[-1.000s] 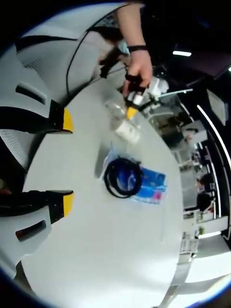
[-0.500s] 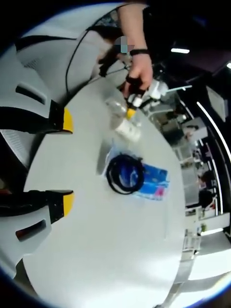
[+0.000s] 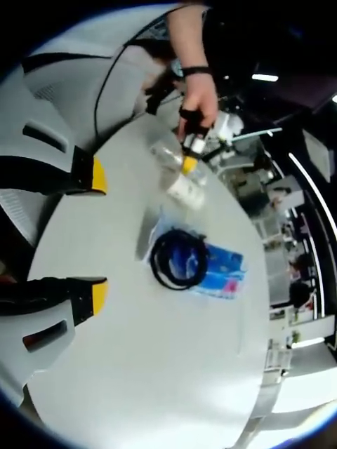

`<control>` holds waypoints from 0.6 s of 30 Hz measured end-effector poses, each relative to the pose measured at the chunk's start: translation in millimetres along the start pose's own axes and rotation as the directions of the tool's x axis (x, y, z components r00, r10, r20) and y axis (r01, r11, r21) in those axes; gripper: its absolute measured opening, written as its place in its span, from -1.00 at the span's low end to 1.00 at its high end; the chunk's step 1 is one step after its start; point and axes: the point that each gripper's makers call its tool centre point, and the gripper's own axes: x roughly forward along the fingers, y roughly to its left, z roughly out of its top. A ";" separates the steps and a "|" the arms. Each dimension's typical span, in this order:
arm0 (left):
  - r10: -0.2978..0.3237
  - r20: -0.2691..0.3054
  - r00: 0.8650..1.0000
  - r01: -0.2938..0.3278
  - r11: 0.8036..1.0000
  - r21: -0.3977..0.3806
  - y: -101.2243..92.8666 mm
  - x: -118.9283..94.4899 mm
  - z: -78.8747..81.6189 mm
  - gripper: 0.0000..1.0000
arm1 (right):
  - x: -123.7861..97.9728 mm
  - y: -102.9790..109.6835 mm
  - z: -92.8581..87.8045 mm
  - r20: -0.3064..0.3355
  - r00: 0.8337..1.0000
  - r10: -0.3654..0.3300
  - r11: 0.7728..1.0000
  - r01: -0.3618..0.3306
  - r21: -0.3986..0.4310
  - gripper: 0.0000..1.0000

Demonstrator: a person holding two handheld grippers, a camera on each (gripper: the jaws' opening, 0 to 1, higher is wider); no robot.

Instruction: Arrange the tabletop items into an orderly group along one side of the table until the central work area is clear of visible clutter.

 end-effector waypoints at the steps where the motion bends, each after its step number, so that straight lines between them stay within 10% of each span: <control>1: 0.000 0.003 1.000 0.000 1.000 0.000 0.1 -0.9 0.5 -0.24 | 0.2 0.9 0.1 0.000 1.000 0.002 1.000 -0.002 -0.001 -0.11; 18: -0.003 0.068 0.998 0.000 0.999 0.051 -4.0 -24.3 5.6 -0.25 | -2.3 2.4 0.1 0.009 1.000 0.000 1.000 0.000 -0.006 -0.12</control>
